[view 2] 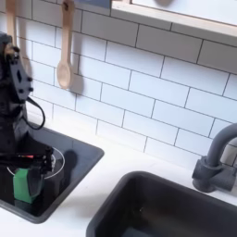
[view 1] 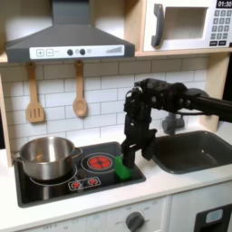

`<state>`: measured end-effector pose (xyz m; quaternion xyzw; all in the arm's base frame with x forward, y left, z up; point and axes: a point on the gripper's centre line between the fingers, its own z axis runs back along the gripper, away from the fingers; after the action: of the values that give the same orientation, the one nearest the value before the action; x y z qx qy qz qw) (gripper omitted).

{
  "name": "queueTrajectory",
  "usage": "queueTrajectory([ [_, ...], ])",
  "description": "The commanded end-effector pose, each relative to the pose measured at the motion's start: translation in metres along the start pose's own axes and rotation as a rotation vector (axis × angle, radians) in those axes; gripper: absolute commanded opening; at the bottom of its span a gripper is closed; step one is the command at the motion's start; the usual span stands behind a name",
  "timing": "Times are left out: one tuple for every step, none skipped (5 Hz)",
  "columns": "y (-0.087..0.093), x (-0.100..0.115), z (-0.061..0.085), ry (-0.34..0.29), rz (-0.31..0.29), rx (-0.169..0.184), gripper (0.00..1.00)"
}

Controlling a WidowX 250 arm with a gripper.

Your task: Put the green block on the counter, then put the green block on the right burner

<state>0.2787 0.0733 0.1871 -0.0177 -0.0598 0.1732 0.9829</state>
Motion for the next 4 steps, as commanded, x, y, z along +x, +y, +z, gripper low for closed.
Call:
queueTrajectory([
  [-0.004, 0.023, -0.015, -0.018, -0.032, 0.006, 1.00],
  [-0.002, 0.029, -0.022, -0.013, -0.015, 0.004, 1.00],
  [-0.002, 0.033, -0.028, -0.011, -0.020, 0.009, 1.00],
  [-0.002, 0.035, -0.029, -0.014, -0.020, 0.009, 1.00],
])
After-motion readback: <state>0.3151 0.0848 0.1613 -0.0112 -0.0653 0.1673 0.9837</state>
